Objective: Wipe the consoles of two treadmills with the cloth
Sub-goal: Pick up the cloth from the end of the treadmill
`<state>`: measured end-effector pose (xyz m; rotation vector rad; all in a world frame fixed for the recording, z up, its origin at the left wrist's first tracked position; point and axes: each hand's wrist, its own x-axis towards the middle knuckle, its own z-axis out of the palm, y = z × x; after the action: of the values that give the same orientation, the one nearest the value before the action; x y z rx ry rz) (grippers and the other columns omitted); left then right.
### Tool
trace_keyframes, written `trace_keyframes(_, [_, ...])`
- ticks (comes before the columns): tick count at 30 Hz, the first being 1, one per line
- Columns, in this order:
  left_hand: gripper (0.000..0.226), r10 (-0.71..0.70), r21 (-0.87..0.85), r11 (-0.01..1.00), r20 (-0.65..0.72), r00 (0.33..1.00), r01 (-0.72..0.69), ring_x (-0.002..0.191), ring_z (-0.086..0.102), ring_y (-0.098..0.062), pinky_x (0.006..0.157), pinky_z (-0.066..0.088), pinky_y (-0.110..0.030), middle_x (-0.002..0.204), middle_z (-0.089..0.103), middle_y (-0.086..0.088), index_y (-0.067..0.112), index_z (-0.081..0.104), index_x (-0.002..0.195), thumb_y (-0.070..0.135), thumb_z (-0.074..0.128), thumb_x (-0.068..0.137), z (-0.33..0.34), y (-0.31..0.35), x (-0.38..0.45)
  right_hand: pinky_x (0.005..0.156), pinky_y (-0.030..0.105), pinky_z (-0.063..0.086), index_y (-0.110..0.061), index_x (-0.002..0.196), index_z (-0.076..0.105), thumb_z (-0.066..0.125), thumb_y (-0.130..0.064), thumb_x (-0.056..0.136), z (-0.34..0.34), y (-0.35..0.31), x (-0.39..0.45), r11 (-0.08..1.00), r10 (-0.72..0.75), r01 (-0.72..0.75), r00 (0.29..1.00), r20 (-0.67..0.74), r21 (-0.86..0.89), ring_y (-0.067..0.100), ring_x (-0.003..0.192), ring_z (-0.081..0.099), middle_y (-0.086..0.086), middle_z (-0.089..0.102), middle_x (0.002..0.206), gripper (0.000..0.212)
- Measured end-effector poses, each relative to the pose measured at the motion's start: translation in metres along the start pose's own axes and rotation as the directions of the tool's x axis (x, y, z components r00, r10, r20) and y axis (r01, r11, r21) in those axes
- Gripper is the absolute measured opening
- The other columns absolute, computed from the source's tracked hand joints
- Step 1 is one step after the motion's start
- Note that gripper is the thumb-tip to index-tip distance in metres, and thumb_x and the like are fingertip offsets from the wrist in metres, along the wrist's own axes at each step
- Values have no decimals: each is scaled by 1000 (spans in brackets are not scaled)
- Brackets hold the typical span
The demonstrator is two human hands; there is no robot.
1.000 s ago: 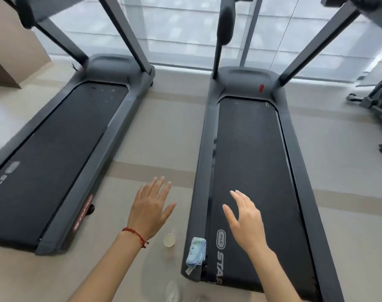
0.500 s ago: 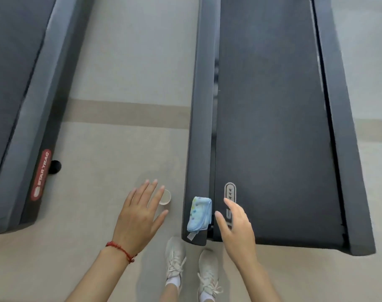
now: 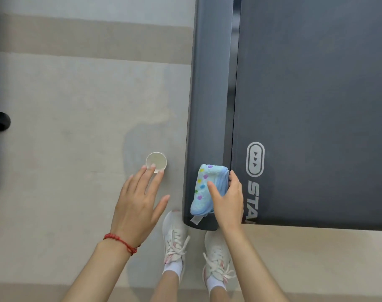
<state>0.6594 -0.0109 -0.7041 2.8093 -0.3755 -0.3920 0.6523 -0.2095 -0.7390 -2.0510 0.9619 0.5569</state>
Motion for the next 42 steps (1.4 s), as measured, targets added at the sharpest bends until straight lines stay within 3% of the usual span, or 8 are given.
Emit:
trace_keyframes(3, [55, -12, 3, 1000, 3, 1000, 12, 125, 42, -32, 100, 34, -46, 133, 51, -18, 2, 52, 130, 40, 31, 96, 18, -6, -4, 95, 36, 41, -18, 139, 36, 69, -47, 76, 18, 10, 9, 997, 64, -64, 998, -12, 52, 19, 126, 45, 0, 46, 137, 76])
trace_keyframes(6, [56, -21, -1, 1000, 3, 1000, 21, 125, 43, -33, 100, 34, -45, 132, 51, -18, 2, 51, 130, 41, 29, 98, 27, -9, -8, 79, 28, 40, -11, 114, 56, 72, -44, 73, 26, 17, 12, 990, 87, -83, 996, -33, 115, 18, 104, 55, 2, 52, 112, 54])
trace_keyframes(10, [54, -35, -11, 999, -10, 999, 35, 126, 43, -33, 100, 34, -45, 132, 51, -18, 2, 50, 130, 41, 31, 96, 32, -8, -12, 69, 18, 32, -10, 83, 57, 74, -32, 76, 26, 19, 11, 982, 79, -63, 993, -87, 178, 14, 85, 51, 3, 49, 100, 29])
trace_keyframes(21, [60, -40, -32, 999, -22, 999, 40, 124, 42, -32, 99, 33, -43, 131, 53, -19, 2, 53, 128, 45, 23, 99, -1, 9, -12, 78, 31, 55, -21, 90, 64, 76, -19, 75, -7, 7, -20, 848, 105, -158, 986, 133, 506, 14, 87, 68, 0, 71, 91, 19])
trace_keyframes(28, [56, -44, -72, 997, -66, 997, 40, 124, 42, -31, 99, 32, -42, 131, 52, -18, 6, 48, 129, 45, 23, 99, -93, 38, -14, 60, 14, 54, -15, 93, 66, 73, -11, 76, -93, -56, -73, 795, -12, -83, 988, 153, 601, 5, 76, 69, -2, 71, 88, 19])
trace_keyframes(32, [57, -50, -100, 994, -119, 992, 38, 124, 42, -30, 100, 31, -40, 132, 52, -16, 6, 50, 128, 46, 22, 99, -163, 63, -19, 58, 15, 54, -17, 92, 66, 73, -11, 76, -146, -110, -111, 767, -110, 2, 985, 129, 642, 6, 76, 71, 0, 72, 90, 18])
trace_keyframes(37, [54, -72, -98, 994, -246, 967, 49, 122, 40, -28, 98, 30, -38, 128, 55, -17, 9, 46, 128, 47, 22, 98, -261, 89, -35, 75, 30, 58, -16, 97, 66, 76, -17, 74, -205, -173, -170, 751, -217, 102, 971, 99, 653, 19, 91, 69, 8, 70, 101, 25])
trace_keyframes(42, [58, -144, -64, 990, -354, 924, 130, 120, 45, -29, 97, 42, -43, 127, 56, -15, 10, 49, 127, 50, 19, 98, -351, 108, -66, 69, 27, 57, -20, 90, 66, 76, -18, 74, -251, -222, -239, 738, -359, 202, 926, 121, 644, 16, 83, 70, 2, 72, 90, 19])
